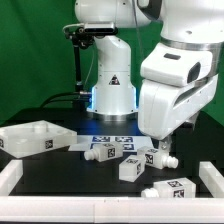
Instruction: Assemble one leg
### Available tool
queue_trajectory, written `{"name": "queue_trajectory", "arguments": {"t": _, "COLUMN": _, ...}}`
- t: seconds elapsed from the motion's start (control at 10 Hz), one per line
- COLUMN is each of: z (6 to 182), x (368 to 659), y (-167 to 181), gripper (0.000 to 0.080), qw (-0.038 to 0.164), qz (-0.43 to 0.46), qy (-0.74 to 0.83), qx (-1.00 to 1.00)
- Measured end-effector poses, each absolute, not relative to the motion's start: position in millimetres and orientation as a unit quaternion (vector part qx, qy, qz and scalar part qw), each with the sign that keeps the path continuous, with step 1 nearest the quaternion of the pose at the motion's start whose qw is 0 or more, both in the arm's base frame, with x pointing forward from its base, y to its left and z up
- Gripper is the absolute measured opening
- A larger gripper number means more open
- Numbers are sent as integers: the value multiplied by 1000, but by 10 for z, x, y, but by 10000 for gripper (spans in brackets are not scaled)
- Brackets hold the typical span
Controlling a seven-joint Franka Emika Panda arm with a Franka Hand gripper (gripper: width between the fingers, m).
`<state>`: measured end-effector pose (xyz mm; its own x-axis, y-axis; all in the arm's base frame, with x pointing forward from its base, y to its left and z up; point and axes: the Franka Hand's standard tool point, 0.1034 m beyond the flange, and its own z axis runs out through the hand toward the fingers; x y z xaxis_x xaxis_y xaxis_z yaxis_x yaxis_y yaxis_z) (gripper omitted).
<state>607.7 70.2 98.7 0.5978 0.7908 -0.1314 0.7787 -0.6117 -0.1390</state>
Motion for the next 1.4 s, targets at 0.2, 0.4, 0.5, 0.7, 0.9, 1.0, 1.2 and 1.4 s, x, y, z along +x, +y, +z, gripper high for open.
{"name": "queue_trajectory", "arguments": {"t": 0.2, "z": 987, "x": 6078, "y": 703, "gripper": 649, "qw": 34, "qz": 90, "qy": -439, "qx": -893}}
{"name": "queue_trajectory", "arguments": {"t": 0.4, "z": 985, "x": 6076, "y": 703, "gripper": 649, "qw": 34, "qz": 90, "qy": -439, "qx": -893}}
{"name": "queue_trajectory", "arguments": {"t": 0.5, "z": 985, "x": 6076, "y": 703, "gripper": 649, "qw": 34, "qz": 90, "qy": -439, "qx": -893}}
{"name": "queue_trajectory", "arguments": {"t": 0.7, "z": 998, "x": 6079, "y": 716, "gripper": 649, "qw": 34, "qz": 90, "qy": -436, "qx": -895}}
{"name": "queue_trajectory", "arguments": {"t": 0.9, "z": 1151, "x": 6070, "y": 923, "gripper": 649, "qw": 30, "qz": 97, "qy": -399, "qx": -911}}
{"name": "queue_trajectory", "arguments": {"t": 1.0, "z": 1071, "x": 6038, "y": 957, "gripper": 649, "qw": 31, "qz": 101, "qy": -400, "qx": -910}}
{"name": "queue_trajectory", "arguments": {"t": 1.2, "z": 960, "x": 6004, "y": 1088, "gripper": 649, "qw": 28, "qz": 85, "qy": -407, "qx": -909}}
{"name": "queue_trajectory", "arguments": {"t": 1.4, "z": 959, "x": 6007, "y": 1071, "gripper": 649, "qw": 28, "qz": 85, "qy": -406, "qx": -909}}
